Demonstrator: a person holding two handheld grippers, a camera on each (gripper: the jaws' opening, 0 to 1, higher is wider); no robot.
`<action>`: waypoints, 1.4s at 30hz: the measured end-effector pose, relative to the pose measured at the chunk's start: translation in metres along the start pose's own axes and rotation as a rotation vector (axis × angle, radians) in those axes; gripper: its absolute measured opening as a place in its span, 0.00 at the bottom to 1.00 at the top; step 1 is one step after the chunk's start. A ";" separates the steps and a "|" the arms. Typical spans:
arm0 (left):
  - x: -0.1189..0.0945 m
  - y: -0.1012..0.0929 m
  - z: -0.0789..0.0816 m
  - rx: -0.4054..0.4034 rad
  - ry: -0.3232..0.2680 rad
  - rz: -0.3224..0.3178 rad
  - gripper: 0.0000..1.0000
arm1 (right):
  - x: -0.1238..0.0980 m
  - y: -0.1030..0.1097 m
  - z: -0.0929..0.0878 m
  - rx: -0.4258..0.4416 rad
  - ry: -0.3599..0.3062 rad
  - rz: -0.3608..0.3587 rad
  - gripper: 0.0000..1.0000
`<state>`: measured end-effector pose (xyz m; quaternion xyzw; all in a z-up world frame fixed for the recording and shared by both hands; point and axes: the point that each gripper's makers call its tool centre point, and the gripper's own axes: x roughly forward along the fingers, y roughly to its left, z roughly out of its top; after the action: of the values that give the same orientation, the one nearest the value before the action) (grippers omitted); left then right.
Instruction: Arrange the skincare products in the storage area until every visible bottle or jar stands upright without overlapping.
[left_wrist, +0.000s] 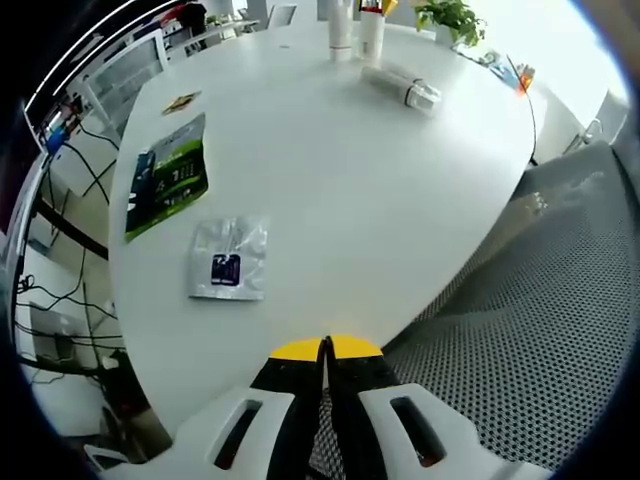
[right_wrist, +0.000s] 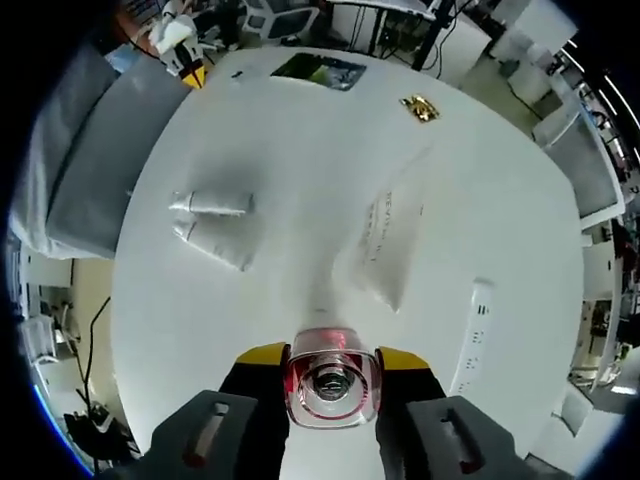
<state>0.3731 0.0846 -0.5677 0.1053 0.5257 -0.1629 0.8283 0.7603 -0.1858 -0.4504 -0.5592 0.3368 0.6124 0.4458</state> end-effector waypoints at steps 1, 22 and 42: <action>0.000 0.000 0.000 0.000 0.000 0.000 0.00 | -0.001 0.000 0.002 0.010 -0.007 0.001 0.27; 0.000 0.000 0.000 -0.003 0.000 0.001 0.00 | -0.007 -0.005 -0.007 0.057 -0.007 0.005 0.30; 0.000 0.000 -0.001 -0.007 0.001 0.002 0.01 | -0.008 -0.004 0.004 0.095 -0.077 0.008 0.24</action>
<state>0.3728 0.0853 -0.5683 0.1030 0.5266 -0.1604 0.8285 0.7623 -0.1819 -0.4416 -0.5123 0.3504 0.6186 0.4819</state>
